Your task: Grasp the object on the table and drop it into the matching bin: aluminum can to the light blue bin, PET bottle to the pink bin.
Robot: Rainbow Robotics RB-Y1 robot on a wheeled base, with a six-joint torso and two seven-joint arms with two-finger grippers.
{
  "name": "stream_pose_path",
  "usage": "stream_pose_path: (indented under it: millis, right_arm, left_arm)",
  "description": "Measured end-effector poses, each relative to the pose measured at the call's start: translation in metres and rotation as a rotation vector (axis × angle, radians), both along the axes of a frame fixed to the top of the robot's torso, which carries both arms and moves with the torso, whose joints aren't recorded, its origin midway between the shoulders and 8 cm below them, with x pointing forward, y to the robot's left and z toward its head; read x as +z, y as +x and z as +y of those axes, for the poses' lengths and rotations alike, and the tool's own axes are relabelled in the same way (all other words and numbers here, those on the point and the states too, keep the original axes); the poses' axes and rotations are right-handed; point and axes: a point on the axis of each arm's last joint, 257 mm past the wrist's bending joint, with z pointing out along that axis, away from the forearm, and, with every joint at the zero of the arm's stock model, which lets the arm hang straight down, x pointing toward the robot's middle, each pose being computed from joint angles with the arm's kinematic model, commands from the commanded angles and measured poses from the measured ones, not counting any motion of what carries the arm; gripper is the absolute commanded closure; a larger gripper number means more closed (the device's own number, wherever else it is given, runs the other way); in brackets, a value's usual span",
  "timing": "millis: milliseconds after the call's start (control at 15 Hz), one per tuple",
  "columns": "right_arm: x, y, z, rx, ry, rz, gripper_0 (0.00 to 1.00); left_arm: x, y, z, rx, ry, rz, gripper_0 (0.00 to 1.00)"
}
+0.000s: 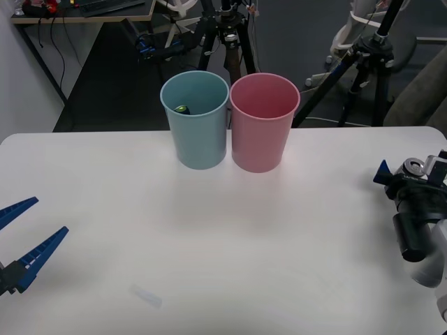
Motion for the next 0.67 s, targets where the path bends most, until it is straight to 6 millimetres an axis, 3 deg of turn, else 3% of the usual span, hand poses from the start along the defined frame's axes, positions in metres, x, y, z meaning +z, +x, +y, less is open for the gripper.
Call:
stream_pose_path:
  millis: [667]
  right_arm:
    - [-0.0003, -0.0002, 0.0005, 0.001, 0.001, 0.000, 1.00]
  left_arm:
    - [0.0000, 0.0000, 0.0000, 0.000, 0.000, 0.000, 0.00]
